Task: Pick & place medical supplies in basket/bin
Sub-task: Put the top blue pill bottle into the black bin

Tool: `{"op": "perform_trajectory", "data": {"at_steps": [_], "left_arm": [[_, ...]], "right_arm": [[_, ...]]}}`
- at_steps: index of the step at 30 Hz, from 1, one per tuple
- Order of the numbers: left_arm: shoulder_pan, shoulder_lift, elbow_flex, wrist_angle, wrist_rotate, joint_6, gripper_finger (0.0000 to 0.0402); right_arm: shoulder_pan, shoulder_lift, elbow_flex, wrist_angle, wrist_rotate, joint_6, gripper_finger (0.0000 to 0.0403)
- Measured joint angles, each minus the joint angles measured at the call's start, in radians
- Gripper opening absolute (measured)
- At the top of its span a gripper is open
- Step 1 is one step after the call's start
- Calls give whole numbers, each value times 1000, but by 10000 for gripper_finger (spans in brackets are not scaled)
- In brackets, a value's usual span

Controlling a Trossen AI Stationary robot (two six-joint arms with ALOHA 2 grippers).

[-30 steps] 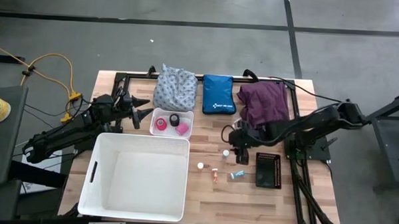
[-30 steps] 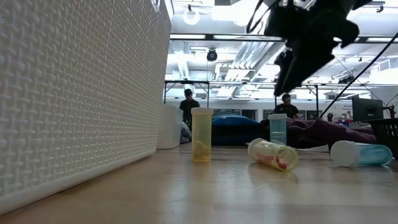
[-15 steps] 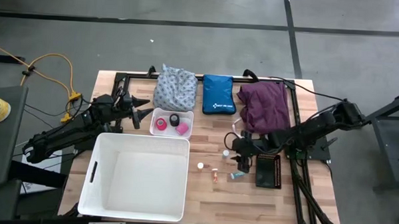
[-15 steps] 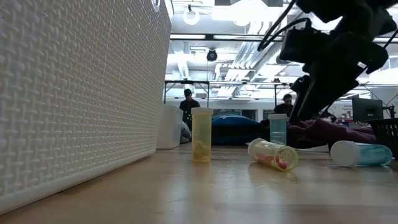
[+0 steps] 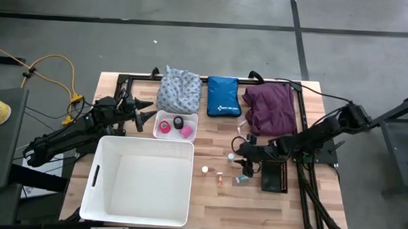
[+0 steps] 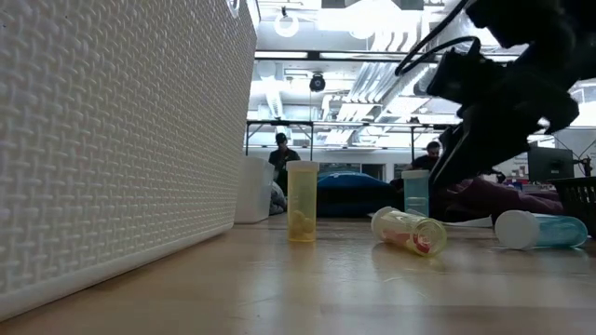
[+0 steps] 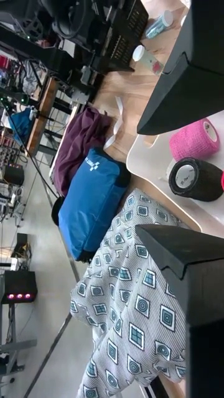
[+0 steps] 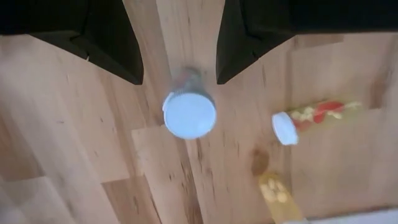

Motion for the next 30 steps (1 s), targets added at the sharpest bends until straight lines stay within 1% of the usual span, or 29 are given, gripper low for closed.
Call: {"op": "perform_trajectory", "data": {"at_steps": [7, 12, 19, 23, 30], "left_arm": [[0, 0, 0, 0, 0, 0, 240], [0, 0, 0, 0, 0, 0, 240], [0, 0, 0, 0, 0, 0, 240], [0, 0, 0, 0, 0, 0, 240], [0, 0, 0, 0, 0, 0, 240]], "right_arm": [[0, 97, -1, 110, -18, -2, 190], [0, 140, 0, 176, -11, -3, 190], [-3, 150, 0, 203, 6, -3, 189], [-3, 150, 0, 202, 5, -3, 174], [-3, 150, 0, 194, 5, -3, 128]]}}
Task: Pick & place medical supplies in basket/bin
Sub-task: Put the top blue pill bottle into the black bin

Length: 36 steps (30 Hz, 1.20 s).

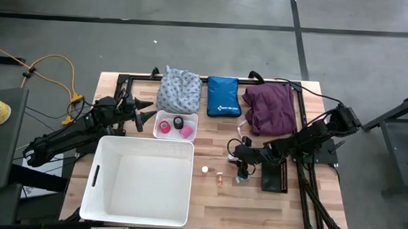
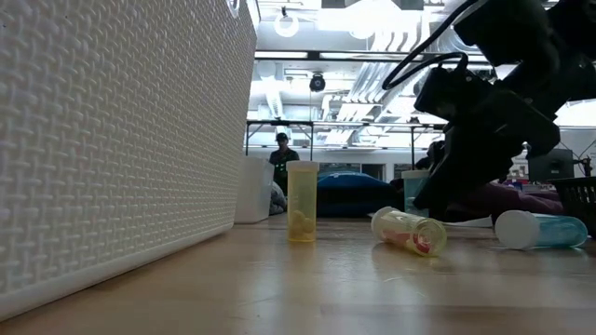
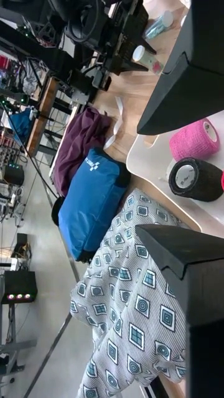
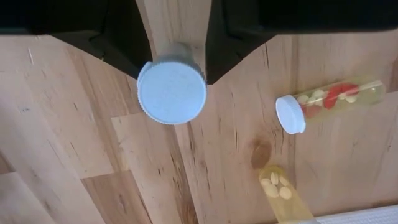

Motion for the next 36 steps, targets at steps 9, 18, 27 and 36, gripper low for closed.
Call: {"op": "perform_trajectory", "data": {"at_steps": [9, 18, 27, 36], "left_arm": [[0, 0, 0, 0, 0, 0, 240], [0, 0, 0, 0, 0, 0, 240], [0, 0, 0, 0, 0, 0, 240], [0, 0, 0, 0, 0, 0, 240]], "right_arm": [[0, 0, 0, 0, 0, 0, 87], [0, -2, 0, 0, 0, -6, 90], [0, -144, 1, -32, 8, -91, 86], [1, -404, 2, -221, 109, -111, 86]]}}
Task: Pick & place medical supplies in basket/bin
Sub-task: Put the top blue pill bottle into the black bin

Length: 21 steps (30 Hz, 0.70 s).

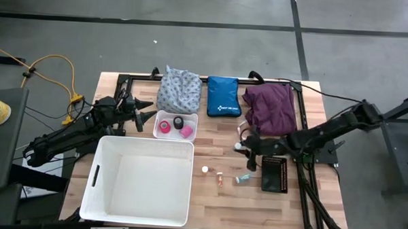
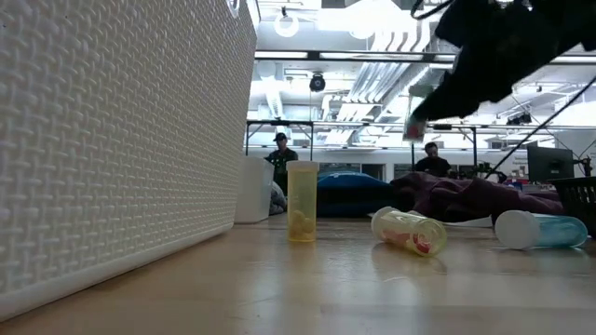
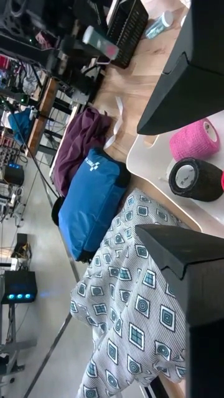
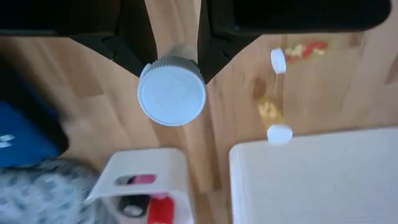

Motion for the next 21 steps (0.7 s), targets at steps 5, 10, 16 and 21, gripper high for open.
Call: {"op": "perform_trajectory", "data": {"at_steps": [5, 10, 16, 21], "left_arm": [[0, 0, 0, 0, 0, 0, 240], [0, 0, 0, 0, 0, 0, 240], [0, 0, 0, 0, 0, 0, 240], [0, 0, 0, 0, 0, 0, 240]], "right_arm": [[0, -79, 0, -99, 0, 46, 86], [23, -94, 0, -163, 13, 106, 86], [138, -95, 0, -210, 125, 211, 86], [288, -95, 0, -282, 258, 378, 86]]}}
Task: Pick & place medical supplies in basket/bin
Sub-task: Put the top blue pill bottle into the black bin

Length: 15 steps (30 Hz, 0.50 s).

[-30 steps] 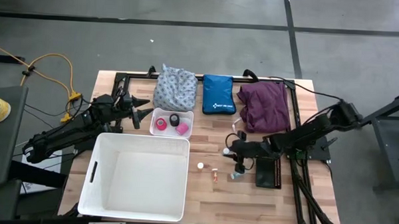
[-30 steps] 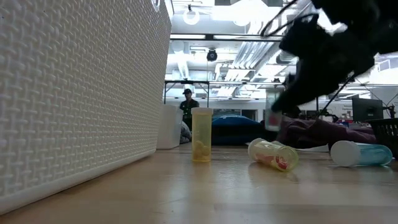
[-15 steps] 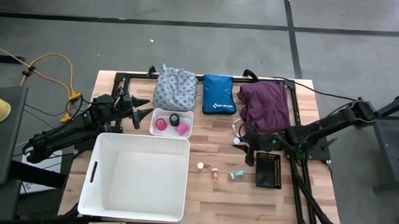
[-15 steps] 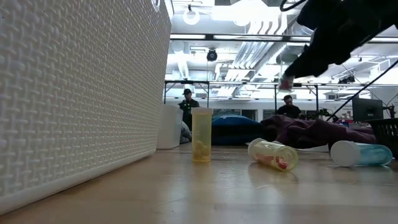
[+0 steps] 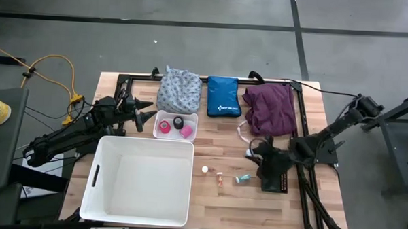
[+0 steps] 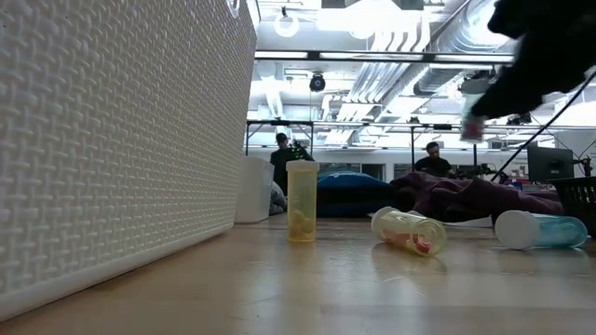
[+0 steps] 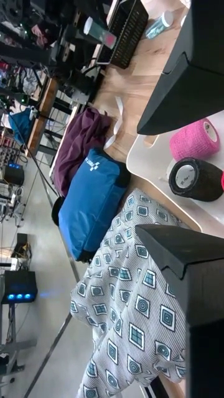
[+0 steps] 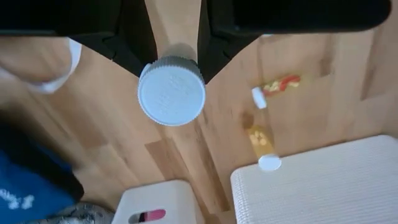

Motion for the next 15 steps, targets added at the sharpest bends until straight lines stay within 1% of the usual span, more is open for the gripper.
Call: {"op": "perform_trajectory", "data": {"at_steps": [7, 11, 15], "left_arm": [[0, 0, 0, 0, 0, 0, 240], [0, 0, 0, 0, 0, 0, 240], [0, 0, 0, 0, 0, 0, 240]], "right_arm": [[224, 0, 0, -123, 144, 265, 86], [333, 0, 0, -189, 187, 377, 86], [413, 0, 0, -278, 196, 498, 86]]}}
